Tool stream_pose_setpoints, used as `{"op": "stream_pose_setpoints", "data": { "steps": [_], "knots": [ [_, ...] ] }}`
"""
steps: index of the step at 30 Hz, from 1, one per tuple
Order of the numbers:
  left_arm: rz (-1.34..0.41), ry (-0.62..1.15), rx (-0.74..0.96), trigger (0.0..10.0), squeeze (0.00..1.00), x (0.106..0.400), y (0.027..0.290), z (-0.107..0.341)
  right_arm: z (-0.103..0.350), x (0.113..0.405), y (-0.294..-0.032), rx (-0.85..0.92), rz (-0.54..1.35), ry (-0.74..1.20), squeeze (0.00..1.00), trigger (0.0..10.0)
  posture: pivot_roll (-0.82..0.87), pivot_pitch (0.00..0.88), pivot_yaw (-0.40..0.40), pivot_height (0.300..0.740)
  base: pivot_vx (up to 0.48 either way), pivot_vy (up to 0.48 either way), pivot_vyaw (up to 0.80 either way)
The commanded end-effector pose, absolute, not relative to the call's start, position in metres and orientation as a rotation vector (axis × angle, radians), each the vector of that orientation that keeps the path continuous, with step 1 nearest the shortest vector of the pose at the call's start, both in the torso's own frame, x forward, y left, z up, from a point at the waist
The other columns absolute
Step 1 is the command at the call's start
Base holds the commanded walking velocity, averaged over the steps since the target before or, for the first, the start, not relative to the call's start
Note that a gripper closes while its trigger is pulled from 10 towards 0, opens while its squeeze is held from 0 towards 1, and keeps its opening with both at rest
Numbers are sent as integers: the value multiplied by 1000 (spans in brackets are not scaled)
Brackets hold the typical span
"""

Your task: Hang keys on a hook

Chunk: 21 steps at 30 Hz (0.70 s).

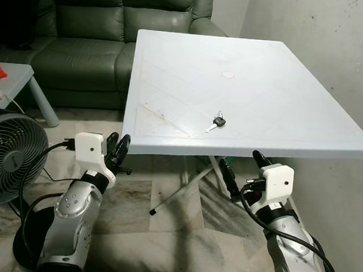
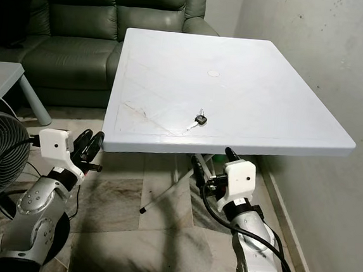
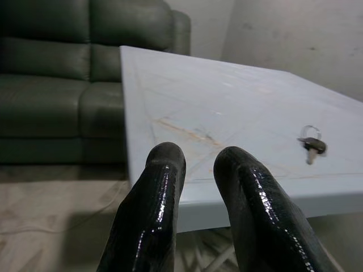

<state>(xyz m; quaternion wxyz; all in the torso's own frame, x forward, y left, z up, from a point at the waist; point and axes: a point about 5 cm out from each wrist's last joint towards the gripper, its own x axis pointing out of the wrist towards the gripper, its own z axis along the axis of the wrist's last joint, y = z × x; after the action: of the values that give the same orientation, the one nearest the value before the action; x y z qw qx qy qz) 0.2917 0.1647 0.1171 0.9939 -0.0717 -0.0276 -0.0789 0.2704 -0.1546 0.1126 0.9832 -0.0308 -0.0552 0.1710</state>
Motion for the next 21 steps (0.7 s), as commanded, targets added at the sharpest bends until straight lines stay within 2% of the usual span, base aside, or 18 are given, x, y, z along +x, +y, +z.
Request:
{"op": "stream_pose_setpoints", "data": {
  "steps": [1,16,21],
  "knots": [
    [-136,-43,-133,10000,0,290,165,119,117,270,-156,-70,348,-112,0,10000,-65,0,-36,740,0,0,0],
    [-137,-14,-142,10000,0,288,168,121,121,270,-154,-63,353,-101,0,10000,-59,7,-30,740,0,0,0],
    [-143,-13,-143,10000,0,289,168,123,122,270,-153,-59,354,-102,0,10000,-58,10,-28,740,262,0,0]
  ]
}}
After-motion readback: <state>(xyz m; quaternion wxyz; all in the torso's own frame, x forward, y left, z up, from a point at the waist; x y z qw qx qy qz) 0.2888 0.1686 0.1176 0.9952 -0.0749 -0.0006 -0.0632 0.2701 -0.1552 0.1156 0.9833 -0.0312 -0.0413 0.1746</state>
